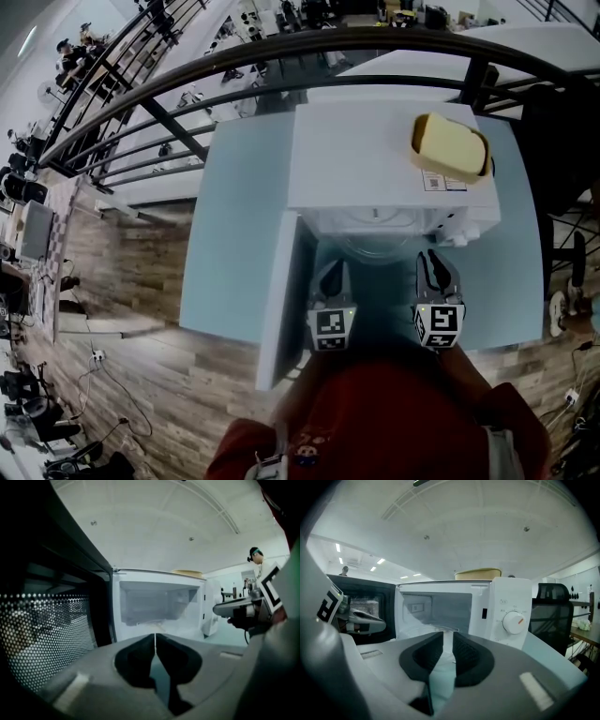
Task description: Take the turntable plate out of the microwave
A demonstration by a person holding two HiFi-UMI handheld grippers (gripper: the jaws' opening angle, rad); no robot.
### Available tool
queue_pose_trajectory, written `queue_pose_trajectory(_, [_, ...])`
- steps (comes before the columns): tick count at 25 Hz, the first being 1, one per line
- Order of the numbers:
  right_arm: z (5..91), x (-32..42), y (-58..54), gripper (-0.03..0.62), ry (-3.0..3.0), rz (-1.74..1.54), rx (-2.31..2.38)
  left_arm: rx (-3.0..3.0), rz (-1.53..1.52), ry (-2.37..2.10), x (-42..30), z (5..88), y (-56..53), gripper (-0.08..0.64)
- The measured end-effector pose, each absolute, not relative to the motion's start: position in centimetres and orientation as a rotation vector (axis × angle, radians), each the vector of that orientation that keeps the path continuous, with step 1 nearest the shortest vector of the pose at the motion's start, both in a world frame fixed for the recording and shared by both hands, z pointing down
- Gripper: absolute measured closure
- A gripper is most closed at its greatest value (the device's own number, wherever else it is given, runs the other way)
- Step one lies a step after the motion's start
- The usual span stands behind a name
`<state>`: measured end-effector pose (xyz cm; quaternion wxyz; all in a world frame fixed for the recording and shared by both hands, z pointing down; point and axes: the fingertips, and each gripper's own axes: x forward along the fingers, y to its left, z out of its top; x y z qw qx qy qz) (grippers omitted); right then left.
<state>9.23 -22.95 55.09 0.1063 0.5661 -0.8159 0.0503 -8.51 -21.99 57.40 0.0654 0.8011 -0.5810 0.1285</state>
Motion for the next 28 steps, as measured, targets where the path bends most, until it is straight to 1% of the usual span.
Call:
queue_pose_trajectory(2, [55.1, 9.3, -23.0, 0.583, -2.400, 0.145, 1.671, 2.417, 0.384, -1.743, -8.4, 57.6, -22.1, 0.549])
queue_pose_trajectory(5, [55.2, 9.1, -23.0, 0.592, -2.404, 0.148, 1.660, 2.410, 0.373, -1.718, -8.1, 57.6, -22.0, 0.535])
queue_pose_trajectory(8, [55.5, 8.9, -22.9, 0.592, -2.410, 0.162, 1.648, 2.385, 0.342, -1.675, -7.9, 58.5, -22.1, 0.503])
queue_pose_trajectory(9, [55.6, 8.9, -23.0, 0.592, -2.413, 0.166, 1.645, 2.368, 0.327, -1.652, -7.8, 59.0, -22.1, 0.485])
queue_pose_trajectory(11, [55.8, 8.8, -23.0, 0.592, -2.419, 0.170, 1.637, 2.330, 0.294, -1.586, -7.4, 59.9, -22.2, 0.410])
queue_pose_trajectory(14, [56.0, 8.6, -23.1, 0.592, -2.423, 0.175, 1.627, 2.244, 0.155, -1.465, -6.6, 60.3, -22.3, 0.324])
queue_pose_trajectory(18, [56.4, 8.6, -23.3, 0.592, -2.425, 0.186, 1.616, 2.113, -0.044, -1.311, -5.5, 61.1, -23.0, 0.238])
queue_pose_trajectory(20, [56.4, 8.6, -23.5, 0.592, -2.425, 0.192, 1.612, 2.054, -0.125, -1.262, -5.2, 61.4, -23.6, 0.210])
queue_pose_trajectory(23, [56.6, 8.9, -23.7, 0.592, -2.422, 0.198, 1.610, 1.974, -0.216, -1.204, -4.6, 62.2, -24.5, 0.198])
queue_pose_trajectory(28, [57.1, 9.6, -24.2, 0.592, -2.414, 0.214, 1.610, 1.865, -0.314, -1.134, -3.8, 63.4, -26.1, 0.196])
